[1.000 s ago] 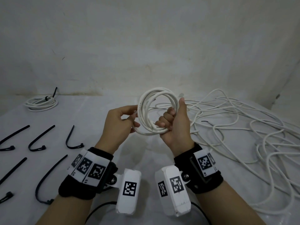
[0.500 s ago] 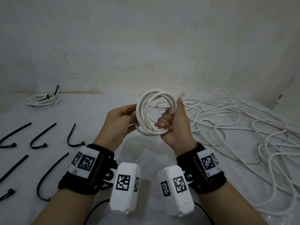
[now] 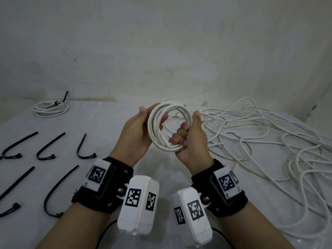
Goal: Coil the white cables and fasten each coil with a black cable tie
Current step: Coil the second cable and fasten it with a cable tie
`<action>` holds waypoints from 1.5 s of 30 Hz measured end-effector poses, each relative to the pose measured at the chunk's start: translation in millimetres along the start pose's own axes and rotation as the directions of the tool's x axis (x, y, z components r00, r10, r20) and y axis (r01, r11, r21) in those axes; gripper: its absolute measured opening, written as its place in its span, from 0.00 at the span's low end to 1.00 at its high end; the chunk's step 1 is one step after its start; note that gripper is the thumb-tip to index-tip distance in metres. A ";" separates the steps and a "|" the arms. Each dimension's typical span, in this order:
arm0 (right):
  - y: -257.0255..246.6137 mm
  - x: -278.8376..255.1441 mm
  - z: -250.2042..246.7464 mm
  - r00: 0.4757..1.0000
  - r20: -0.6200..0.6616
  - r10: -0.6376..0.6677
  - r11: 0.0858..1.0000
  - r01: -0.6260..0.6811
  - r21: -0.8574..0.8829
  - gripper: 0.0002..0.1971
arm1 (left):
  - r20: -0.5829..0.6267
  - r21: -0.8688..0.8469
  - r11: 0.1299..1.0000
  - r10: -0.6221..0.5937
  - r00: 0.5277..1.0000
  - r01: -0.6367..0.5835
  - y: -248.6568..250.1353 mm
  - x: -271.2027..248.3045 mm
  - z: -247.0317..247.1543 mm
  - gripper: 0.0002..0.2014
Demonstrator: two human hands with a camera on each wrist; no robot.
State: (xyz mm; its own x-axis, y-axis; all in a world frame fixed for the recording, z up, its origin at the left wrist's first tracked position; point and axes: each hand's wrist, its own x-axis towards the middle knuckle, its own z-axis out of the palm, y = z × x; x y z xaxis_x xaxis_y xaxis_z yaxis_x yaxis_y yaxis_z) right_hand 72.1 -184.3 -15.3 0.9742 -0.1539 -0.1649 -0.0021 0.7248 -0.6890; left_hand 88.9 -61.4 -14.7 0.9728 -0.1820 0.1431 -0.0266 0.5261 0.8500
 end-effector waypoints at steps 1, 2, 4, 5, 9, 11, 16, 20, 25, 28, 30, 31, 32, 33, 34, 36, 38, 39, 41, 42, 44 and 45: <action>0.6 -0.5 0.0 1.000 -0.007 -0.007 1.000 0.007 -0.007 0.28 | 0.026 0.034 0.999 -0.002 1.000 0.001 1.4 -0.7 1.5 0.24; 0.8 -1.0 -0.1 1.000 -0.010 -0.009 1.000 0.009 -0.012 0.28 | 0.040 0.099 0.995 0.014 0.999 -0.018 2.0 -2.0 3.2 0.26; 0.5 -0.7 -0.7 1.000 -0.014 -0.007 1.000 0.006 -0.027 0.28 | 0.048 0.259 0.960 0.098 0.994 -0.107 0.3 -4.4 6.2 0.24; 0.5 -0.3 -1.1 1.000 -0.010 -0.007 0.999 0.006 -0.038 0.28 | 0.040 0.313 0.939 0.138 0.990 -0.144 -1.2 -5.2 7.1 0.21; 1.3 0.7 -3.4 0.997 0.051 -0.051 0.990 0.057 -0.129 0.27 | -0.031 0.363 0.915 0.199 0.979 -0.175 -5.7 -6.7 8.2 0.11; 2.2 1.0 -3.7 0.989 0.114 -0.093 0.970 0.115 -0.215 0.26 | -0.051 0.386 0.903 0.222 0.974 -0.186 -4.8 -6.4 8.2 0.10; 6.4 4.0 -6.5 0.943 0.267 -0.199 0.881 0.291 -0.372 0.19 | -0.093 0.370 0.910 0.237 0.967 -0.188 -3.1 -2.9 6.4 0.11; 5.6 5.3 -10.7 0.808 0.380 -0.449 0.598 0.588 -0.545 0.11 | -0.131 0.340 0.924 0.228 0.965 -0.172 -3.5 -2.7 8.6 0.10; -2.0 14.7 -16.7 0.458 0.527 -0.716 0.054 0.789 -0.612 0.05 | -0.133 0.335 0.930 0.206 0.970 -0.152 -4.2 -2.8 9.5 0.09; -0.1 14.5 -17.3 0.374 0.556 -0.742 -0.031 0.810 -0.585 0.05 | -0.108 0.349 0.926 0.195 0.975 -0.147 -3.8 -3.3 9.0 0.08; -0.9 12.9 -17.1 0.397 0.544 -0.739 0.026 0.824 -0.566 0.09 | -0.087 0.360 0.921 0.191 0.978 -0.148 -3.2 -2.9 8.5 0.08; -1.6 12.3 -17.0 0.393 0.551 -0.736 0.029 0.832 -0.555 0.08 | -0.075 0.368 0.918 0.191 0.979 -0.150 -2.6 -2.7 7.8 0.08; -1.9 12.1 -16.9 0.378 0.564 -0.735 0.007 0.835 -0.551 0.07 | -0.063 0.375 0.914 0.190 0.980 -0.153 -1.9 -2.4 7.0 0.08; -1.8 12.2 -17.2 0.372 0.570 -0.733 -0.008 0.833 -0.554 0.05 | -0.050 0.383 0.910 0.190 0.981 -0.156 -1.4 -2.1 6.2 0.08; -1.9 11.9 -16.7 0.391 0.558 -0.732 0.009 0.825 -0.565 0.03 | -0.035 0.392 0.906 0.191 0.981 -0.162 -1.0 -1.9 5.0 0.08; -2.0 11.3 -15.8 0.476 0.503 -0.722 0.111 0.797 -0.594 0.04 | -0.003 0.399 0.898 0.201 0.980 -0.184 0.3 -2.4 3.1 0.10; -3.6 13.6 -16.4 0.590 0.438 -0.679 0.258 0.750 -0.610 0.03 | 0.024 0.376 0.904 0.210 0.977 -0.203 2.9 -2.6 2.1 0.12; -5.4 14.7 -16.6 0.657 0.407 -0.634 0.356 0.715 -0.602 0.03 | 0.035 0.358 0.910 0.210 0.977 -0.208 4.3 -2.6 1.7 0.13; -8.7 15.4 -15.8 0.793 0.361 -0.490 0.603 0.608 -0.517 0.05 | 0.044 0.329 0.922 0.199 0.979 -0.202 6.7 -2.3 1.1 0.19; -9.9 14.8 -14.2 0.844 0.344 -0.412 0.728 0.532 -0.432 0.04 | 0.042 0.318 0.928 0.190 0.981 -0.194 7.4 -2.2 1.1 0.20; -11.9 13.6 -12.1 0.891 0.312 -0.330 0.871 0.415 -0.263 0.06 | 0.028 0.303 0.936 0.179 0.984 -0.179 8.0 -2.1 1.2 0.17; -12.4 13.3 -11.5 0.901 0.305 -0.308 0.901 0.379 -0.210 0.09 | 0.014 0.298 0.939 0.175 0.984 -0.171 7.6 -1.8 1.4 0.15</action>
State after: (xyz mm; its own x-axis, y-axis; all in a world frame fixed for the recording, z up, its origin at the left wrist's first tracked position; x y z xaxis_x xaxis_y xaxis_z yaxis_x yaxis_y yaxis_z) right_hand 82.5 -203.1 -17.0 0.9473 -0.1568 0.2793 0.3203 0.4535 -0.8317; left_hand 86.7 -58.2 -7.8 0.9497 -0.0991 0.2969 -0.2601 0.2781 0.9247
